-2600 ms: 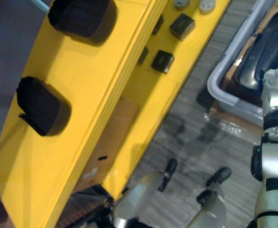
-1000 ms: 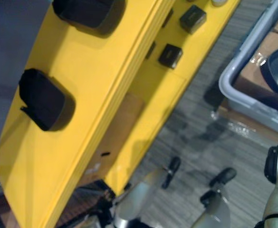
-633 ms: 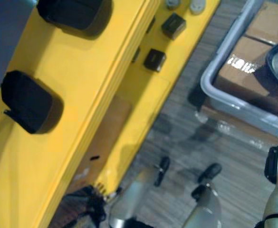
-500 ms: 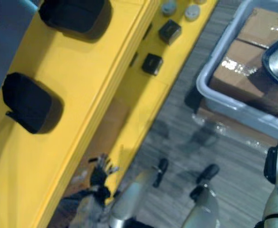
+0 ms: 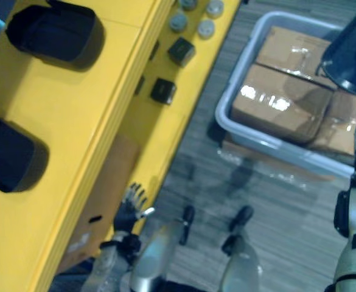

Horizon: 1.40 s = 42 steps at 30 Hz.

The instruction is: Walk over and take plastic housings, then place them on the shelf

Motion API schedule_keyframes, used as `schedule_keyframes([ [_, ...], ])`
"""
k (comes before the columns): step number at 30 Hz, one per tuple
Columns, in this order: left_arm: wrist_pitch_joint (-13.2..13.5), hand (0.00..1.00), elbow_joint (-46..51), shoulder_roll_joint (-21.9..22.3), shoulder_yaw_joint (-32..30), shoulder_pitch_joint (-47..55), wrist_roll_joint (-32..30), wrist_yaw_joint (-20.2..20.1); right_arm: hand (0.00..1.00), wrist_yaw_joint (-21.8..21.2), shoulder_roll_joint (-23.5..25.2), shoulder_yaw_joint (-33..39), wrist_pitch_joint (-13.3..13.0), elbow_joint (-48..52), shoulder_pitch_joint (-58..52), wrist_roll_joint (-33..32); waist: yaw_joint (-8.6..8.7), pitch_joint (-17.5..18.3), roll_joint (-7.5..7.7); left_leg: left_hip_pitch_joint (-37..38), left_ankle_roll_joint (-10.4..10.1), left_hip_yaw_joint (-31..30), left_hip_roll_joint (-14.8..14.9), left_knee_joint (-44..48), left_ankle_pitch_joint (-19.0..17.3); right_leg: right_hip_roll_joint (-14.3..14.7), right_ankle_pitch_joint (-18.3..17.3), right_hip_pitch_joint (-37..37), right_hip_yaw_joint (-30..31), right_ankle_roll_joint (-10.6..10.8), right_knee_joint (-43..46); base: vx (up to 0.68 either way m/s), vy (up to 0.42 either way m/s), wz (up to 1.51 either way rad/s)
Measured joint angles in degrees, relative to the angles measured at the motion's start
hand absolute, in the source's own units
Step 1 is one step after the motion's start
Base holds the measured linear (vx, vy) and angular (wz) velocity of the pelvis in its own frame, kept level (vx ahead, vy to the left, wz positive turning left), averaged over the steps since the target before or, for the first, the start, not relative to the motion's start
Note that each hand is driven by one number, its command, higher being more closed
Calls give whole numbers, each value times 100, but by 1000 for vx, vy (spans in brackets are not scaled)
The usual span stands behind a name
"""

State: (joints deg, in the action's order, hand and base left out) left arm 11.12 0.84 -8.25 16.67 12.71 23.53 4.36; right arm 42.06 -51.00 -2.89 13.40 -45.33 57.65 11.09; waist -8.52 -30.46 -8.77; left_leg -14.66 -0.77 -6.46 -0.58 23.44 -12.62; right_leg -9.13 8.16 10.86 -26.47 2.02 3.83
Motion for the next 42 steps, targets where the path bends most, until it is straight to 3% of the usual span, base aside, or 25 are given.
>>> schedule_keyframes([
  [4, -367, 0, 146, -203, -7, -185, -210, -244, 100, -86, 369, 0, -125, 506, -527, 177, 29, 5, 162, 305, 0, 196, 52, -143, 0, 33, 32, -171, 153, -16, -48, 22, 34, -19],
  [9, -874, 0, -15, -495, 87, -1009, -439, -220, 100, -342, 1006, -7, -228, 741, -795, 571, 141, 52, 585, 452, -10, 418, 100, -188, -6, 85, 102, -211, 373, -34, -116, -24, 28, -24],
  [13, -1159, 0, -977, -484, 216, -2481, -618, 71, 100, -485, 1195, -100, -389, 1043, -826, 807, 189, 71, 800, 414, -36, 637, 133, -67, -42, 148, 256, -192, 587, -62, -287, -97, 41, -25],
  [22, -1750, 0, -2905, -475, 136, -4785, -560, 832, 100, -846, 1713, -621, -963, 1148, -591, 1269, 495, 128, 1037, 48, -62, 959, 305, 312, -160, 318, 491, 82, 846, -132, -446, -122, 43, -21],
  [26, -1771, 0, -3175, -467, -21, -5018, -265, 999, 100, -869, 1901, -793, -1274, 1147, -523, 1454, 645, 128, 1038, 53, -66, 1014, 333, 305, -161, 344, 535, 122, 927, -135, -433, -43, 76, -9],
  [32, -1689, 0, -3180, -400, -37, -5114, 611, 959, 100, -908, 2007, -1034, -1519, 1125, -523, 1685, 660, 129, 1037, 60, -66, 1011, 322, 302, -160, 335, 538, 122, 931, -137, -411, -40, 90, 1],
  [40, -1351, 0, -3168, -232, -25, -5099, 2421, 162, 100, -1092, 2251, -1428, -1600, 1036, -542, 2036, 665, 130, 1035, 69, -65, 1003, 294, 302, -153, 307, 537, 122, 931, -137, -380, -54, 98, 1],
  [42, -1243, 0, -3131, -218, -22, -5097, 2634, 61, 100, -1097, 2265, -1491, -1600, 987, -544, 2100, 673, 130, 1034, 70, -64, 1003, 289, 301, -148, 301, 537, 122, 931, -137, -376, -47, 86, 1],
])
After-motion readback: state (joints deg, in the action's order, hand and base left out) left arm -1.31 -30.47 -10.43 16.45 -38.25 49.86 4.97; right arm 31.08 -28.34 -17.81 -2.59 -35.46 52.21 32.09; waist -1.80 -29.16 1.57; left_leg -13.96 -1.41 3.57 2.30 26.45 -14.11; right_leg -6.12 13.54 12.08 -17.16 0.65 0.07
